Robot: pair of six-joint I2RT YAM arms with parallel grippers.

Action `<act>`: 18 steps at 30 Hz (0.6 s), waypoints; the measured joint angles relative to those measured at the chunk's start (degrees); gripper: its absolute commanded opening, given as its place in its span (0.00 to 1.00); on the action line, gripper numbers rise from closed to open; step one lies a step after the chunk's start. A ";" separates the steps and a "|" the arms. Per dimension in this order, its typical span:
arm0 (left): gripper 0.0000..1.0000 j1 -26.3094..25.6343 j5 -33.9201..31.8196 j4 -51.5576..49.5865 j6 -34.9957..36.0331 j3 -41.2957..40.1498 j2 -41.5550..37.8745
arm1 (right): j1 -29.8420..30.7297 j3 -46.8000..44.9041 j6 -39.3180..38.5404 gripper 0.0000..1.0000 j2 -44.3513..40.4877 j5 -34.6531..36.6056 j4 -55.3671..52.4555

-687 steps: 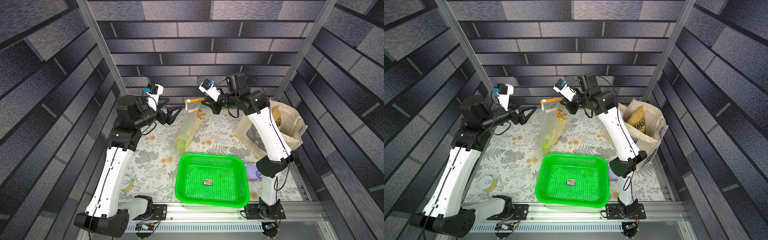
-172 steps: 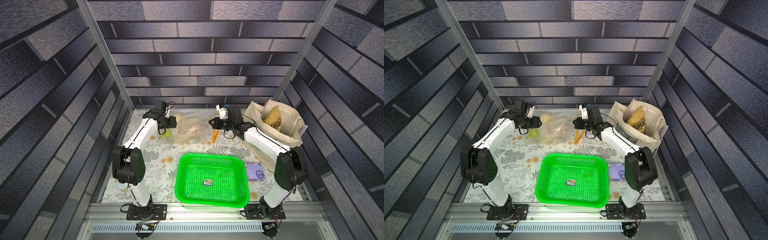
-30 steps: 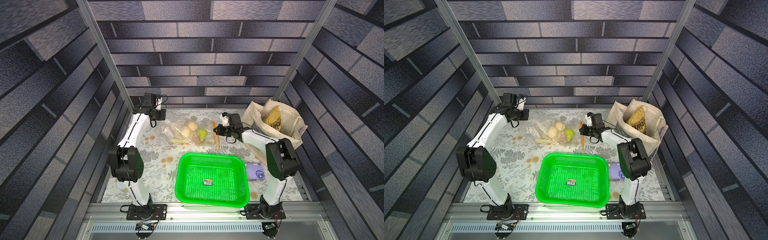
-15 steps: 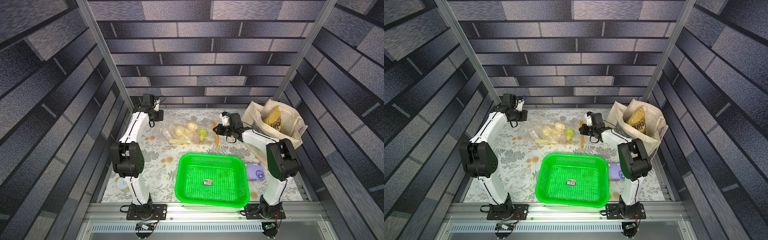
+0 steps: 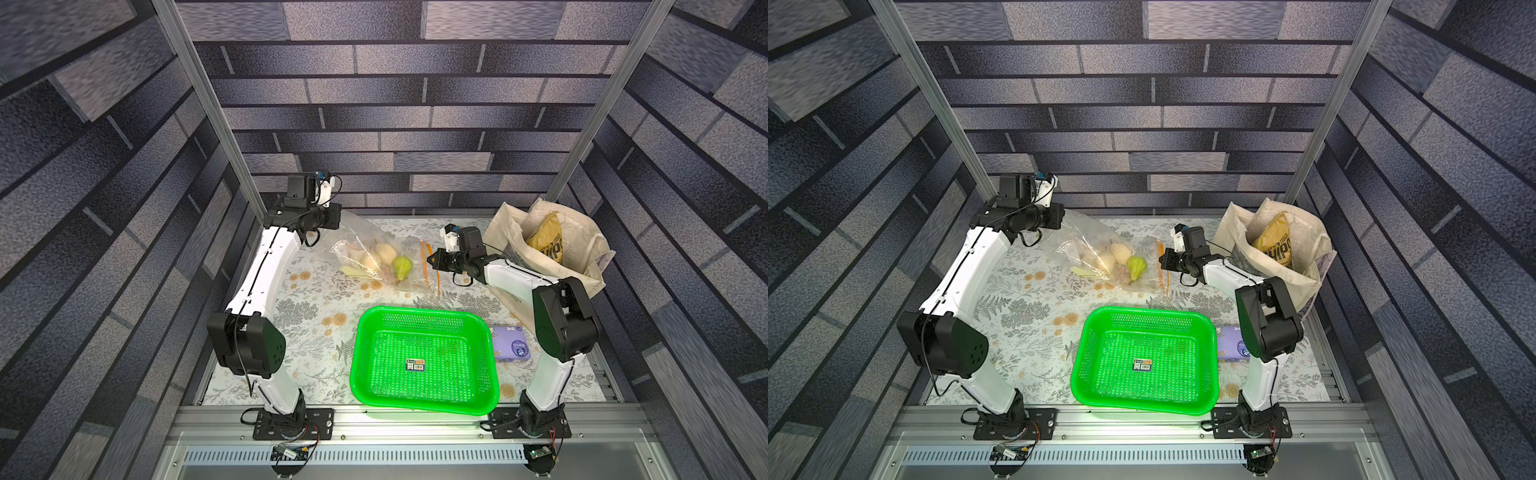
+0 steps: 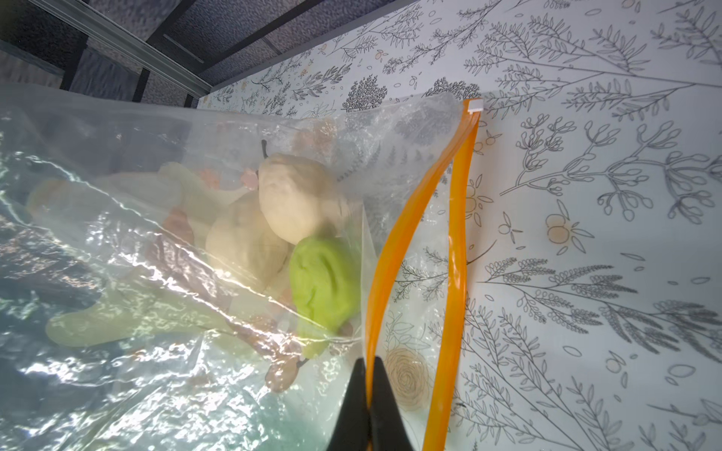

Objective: Open the zip-top bag and take out the pear
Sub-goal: Adjust the zipper food storage bag at the center of the board.

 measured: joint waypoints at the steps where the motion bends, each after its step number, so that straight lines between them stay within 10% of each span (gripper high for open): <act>1: 0.00 0.09 -0.02 0.02 0.00 0.11 0.00 | 0.00 0.00 0.07 0.05 0.07 0.02 -0.02; 18: 0.00 -1.29 0.70 0.22 0.57 0.04 -2.08 | 0.00 0.09 0.42 0.05 1.57 -0.04 -0.48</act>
